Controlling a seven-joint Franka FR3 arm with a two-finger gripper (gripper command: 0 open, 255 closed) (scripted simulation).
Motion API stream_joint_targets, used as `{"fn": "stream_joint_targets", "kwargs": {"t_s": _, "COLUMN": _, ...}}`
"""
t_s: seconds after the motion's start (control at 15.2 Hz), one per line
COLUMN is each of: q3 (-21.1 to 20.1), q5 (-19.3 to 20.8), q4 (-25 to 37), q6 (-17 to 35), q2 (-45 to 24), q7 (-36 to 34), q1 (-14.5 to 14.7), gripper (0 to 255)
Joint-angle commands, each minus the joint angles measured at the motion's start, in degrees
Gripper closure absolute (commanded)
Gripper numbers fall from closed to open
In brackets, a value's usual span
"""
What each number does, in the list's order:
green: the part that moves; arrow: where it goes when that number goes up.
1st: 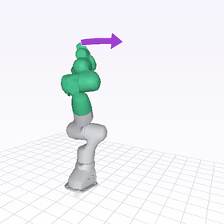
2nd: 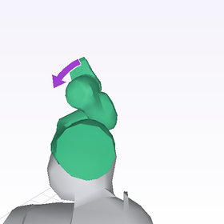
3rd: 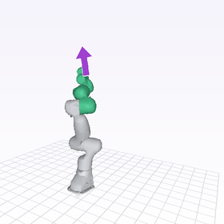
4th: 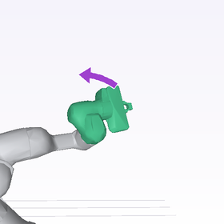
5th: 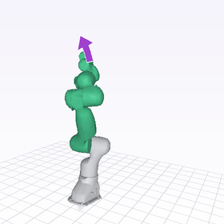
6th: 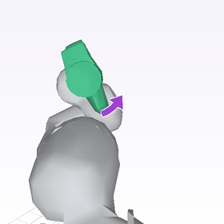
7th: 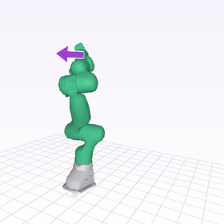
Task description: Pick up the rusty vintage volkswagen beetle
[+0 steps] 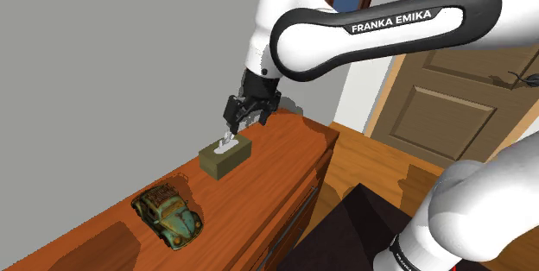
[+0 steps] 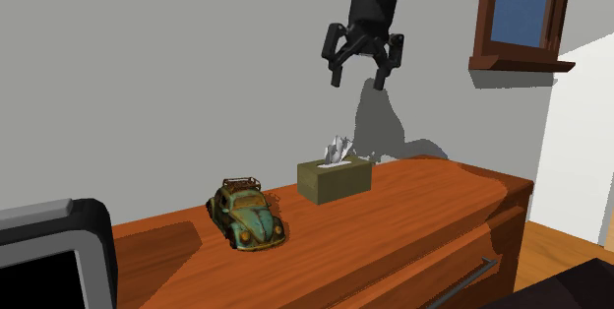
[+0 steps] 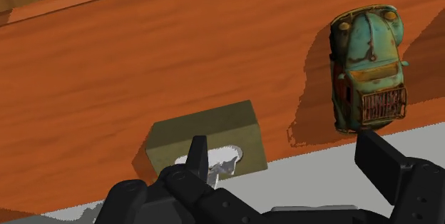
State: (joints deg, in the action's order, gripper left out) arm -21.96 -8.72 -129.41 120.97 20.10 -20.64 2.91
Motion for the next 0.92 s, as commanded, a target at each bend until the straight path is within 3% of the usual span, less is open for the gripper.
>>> {"fn": "stream_joint_targets", "kwargs": {"t_s": 0.0, "q3": -2.0, "q5": 1.1, "q4": 1.4, "q6": 2.4, "q2": -3.9, "q7": -2.3, "q1": 0.0, "gripper": 0}}
{"fn": "stream_joint_targets", "kwargs": {"t_s": 0.46, "q3": -7.7, "q5": 8.9, "q4": 8.5, "q6": 8.5, "q2": -18.6, "q7": -12.3, "q1": 0.6, "gripper": 0}}
{"fn": "stream_joint_targets", "kwargs": {"t_s": 0.86, "q3": -8.9, "q5": 18.7, "q4": 17.6, "q6": 10.8, "q2": -32.7, "q7": -21.7, "q1": 4.3, "gripper": 0}}
